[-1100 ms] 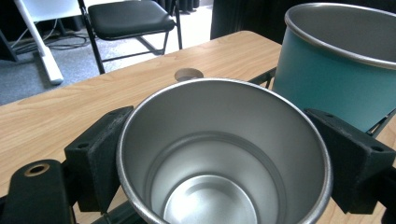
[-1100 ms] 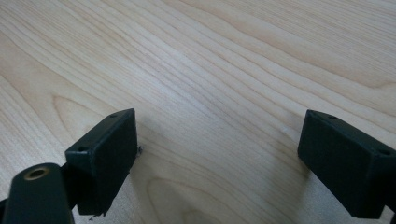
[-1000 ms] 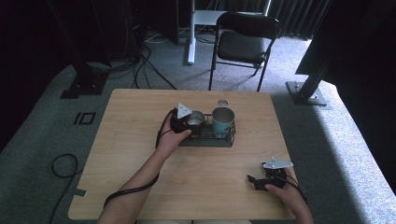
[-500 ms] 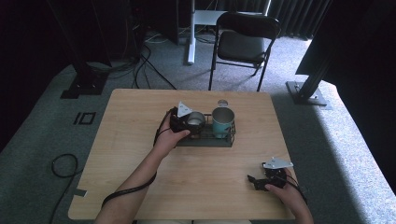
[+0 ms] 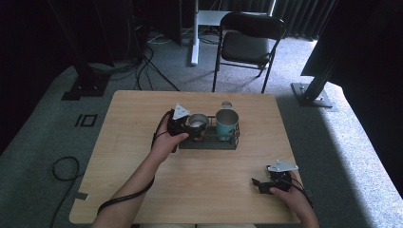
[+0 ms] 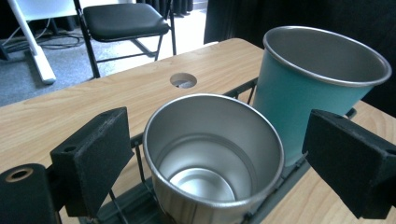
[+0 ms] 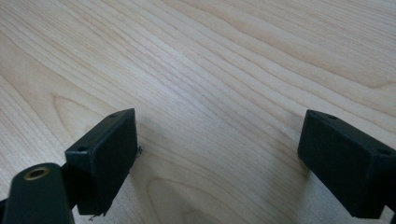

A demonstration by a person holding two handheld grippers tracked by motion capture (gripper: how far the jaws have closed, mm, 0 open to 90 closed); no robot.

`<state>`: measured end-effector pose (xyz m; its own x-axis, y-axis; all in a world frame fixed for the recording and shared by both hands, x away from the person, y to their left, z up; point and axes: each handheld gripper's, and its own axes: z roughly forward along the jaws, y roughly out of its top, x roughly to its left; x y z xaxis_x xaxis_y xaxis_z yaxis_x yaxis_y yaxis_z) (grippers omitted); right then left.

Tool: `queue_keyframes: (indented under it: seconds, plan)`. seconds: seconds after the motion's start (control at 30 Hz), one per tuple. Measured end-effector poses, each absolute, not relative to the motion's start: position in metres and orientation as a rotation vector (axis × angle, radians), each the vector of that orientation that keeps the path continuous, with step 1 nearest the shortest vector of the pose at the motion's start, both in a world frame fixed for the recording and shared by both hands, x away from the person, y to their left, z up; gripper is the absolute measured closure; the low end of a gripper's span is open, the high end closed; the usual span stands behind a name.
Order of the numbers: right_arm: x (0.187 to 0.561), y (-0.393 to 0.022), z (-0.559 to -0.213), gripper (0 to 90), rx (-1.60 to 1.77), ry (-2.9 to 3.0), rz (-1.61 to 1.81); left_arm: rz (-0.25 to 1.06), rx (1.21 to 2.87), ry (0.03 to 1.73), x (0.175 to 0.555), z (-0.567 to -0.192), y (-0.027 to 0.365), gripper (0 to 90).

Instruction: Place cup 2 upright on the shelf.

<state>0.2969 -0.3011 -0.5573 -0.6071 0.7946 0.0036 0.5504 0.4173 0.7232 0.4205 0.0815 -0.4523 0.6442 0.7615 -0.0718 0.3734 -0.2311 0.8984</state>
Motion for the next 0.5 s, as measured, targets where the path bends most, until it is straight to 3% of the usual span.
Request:
queue_keyframes:
  seconds: [0.5]
  plan:
    - [0.297, -0.301, -0.557, 11.6, 1.158, 2.337, 1.002, 0.527, 1.805, 0.947, 0.407, -0.449, 0.111, 8.9]
